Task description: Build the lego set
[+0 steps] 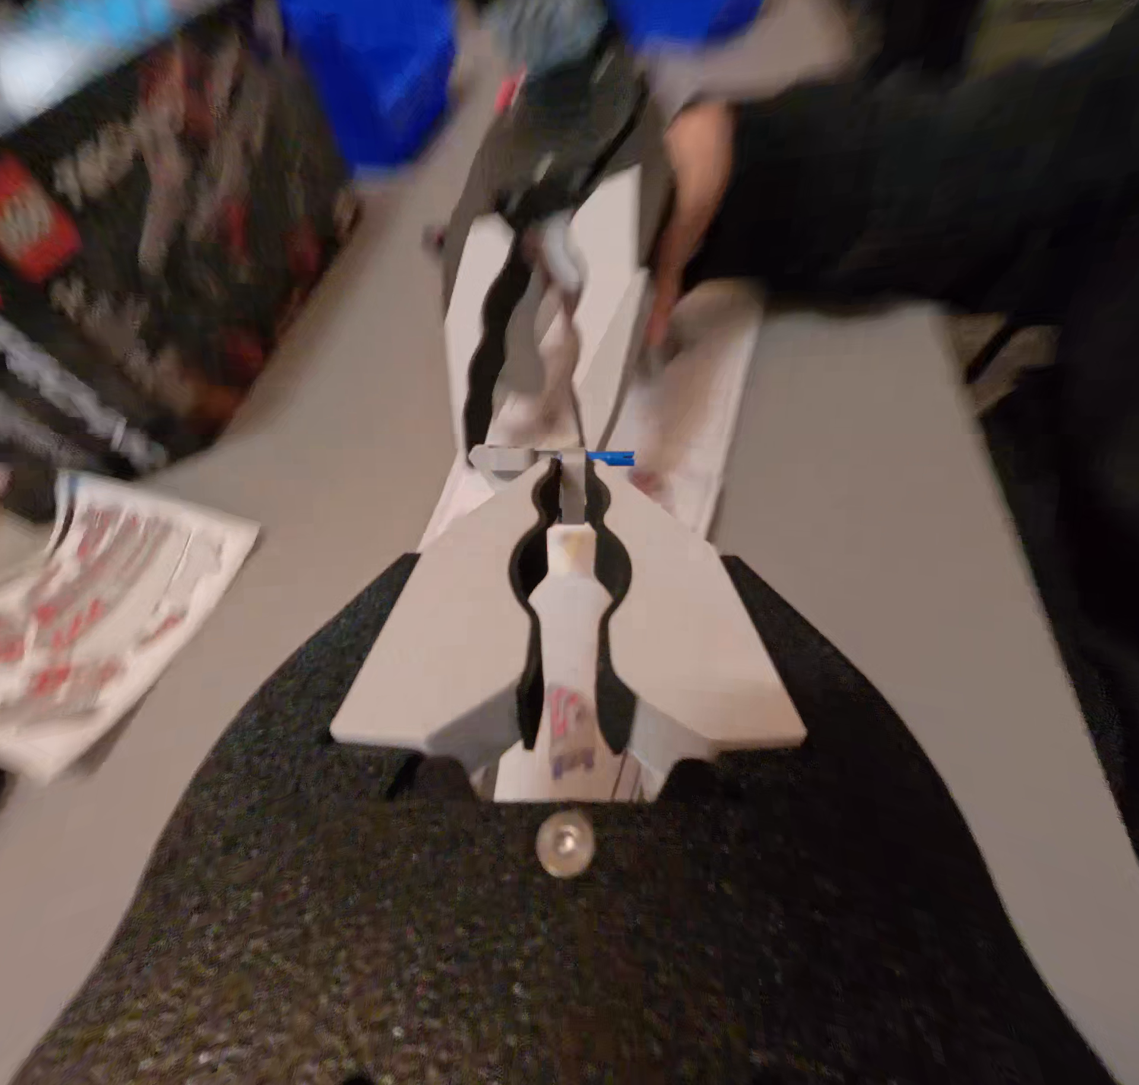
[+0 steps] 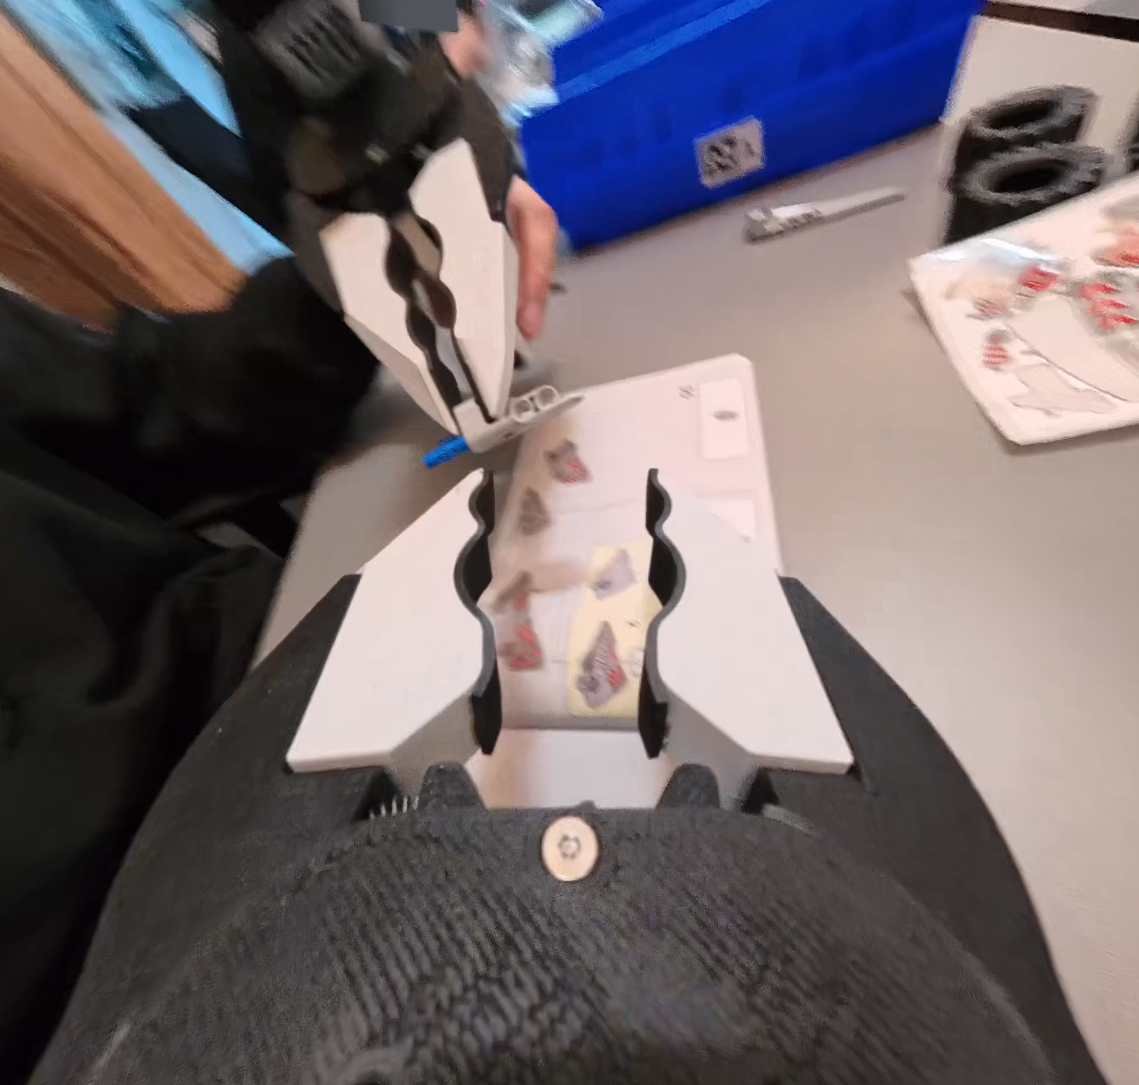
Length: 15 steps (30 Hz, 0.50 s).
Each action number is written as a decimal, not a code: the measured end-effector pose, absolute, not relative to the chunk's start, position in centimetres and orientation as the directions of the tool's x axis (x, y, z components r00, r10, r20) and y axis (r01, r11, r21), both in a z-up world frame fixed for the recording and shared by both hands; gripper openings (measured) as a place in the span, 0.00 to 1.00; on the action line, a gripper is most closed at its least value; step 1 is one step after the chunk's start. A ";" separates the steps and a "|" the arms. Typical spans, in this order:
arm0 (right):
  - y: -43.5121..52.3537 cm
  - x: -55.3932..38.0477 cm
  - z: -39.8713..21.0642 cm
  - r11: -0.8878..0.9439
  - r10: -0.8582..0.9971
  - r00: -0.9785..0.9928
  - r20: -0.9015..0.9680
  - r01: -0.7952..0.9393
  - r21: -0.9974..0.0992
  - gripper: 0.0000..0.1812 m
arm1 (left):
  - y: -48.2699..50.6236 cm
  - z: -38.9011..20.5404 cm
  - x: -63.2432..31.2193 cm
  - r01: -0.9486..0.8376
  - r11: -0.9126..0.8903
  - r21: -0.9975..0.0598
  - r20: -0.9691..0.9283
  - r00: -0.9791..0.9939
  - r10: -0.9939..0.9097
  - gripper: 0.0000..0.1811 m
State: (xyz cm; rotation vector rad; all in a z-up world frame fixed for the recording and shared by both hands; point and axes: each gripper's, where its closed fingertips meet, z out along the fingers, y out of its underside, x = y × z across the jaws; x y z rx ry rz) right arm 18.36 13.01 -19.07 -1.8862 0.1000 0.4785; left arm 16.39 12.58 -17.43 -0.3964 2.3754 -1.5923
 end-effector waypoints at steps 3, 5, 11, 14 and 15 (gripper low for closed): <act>12.6 15.6 -15.0 -0.228 0.410 0.775 -0.482 -0.424 -0.876 0.24 | 11.8 -13.7 14.2 0.065 0.089 -0.994 -0.084 -0.969 -0.231 0.02; 11.9 14.3 -12.0 -0.140 0.553 0.666 -0.501 -0.519 -0.844 0.18 | 11.6 -12.4 13.3 0.081 -0.051 -0.995 -0.071 -0.981 -0.179 0.02; 12.0 13.8 -9.8 -0.050 0.639 0.592 -0.491 -0.606 -0.794 0.09 | 11.7 -9.7 11.6 0.082 -0.298 -0.951 -0.062 -0.995 -0.077 0.03; 12.0 13.8 -9.0 -0.012 0.662 0.577 -0.478 -0.629 -0.777 0.13 | 11.2 -9.4 11.3 0.073 -0.323 -0.943 -0.060 -0.997 -0.050 0.03; 11.8 13.3 -8.9 -0.014 0.684 0.564 -0.463 -0.623 -0.782 0.11 | 11.1 -9.4 11.3 0.066 -0.328 -0.943 -0.054 -0.998 -0.045 0.03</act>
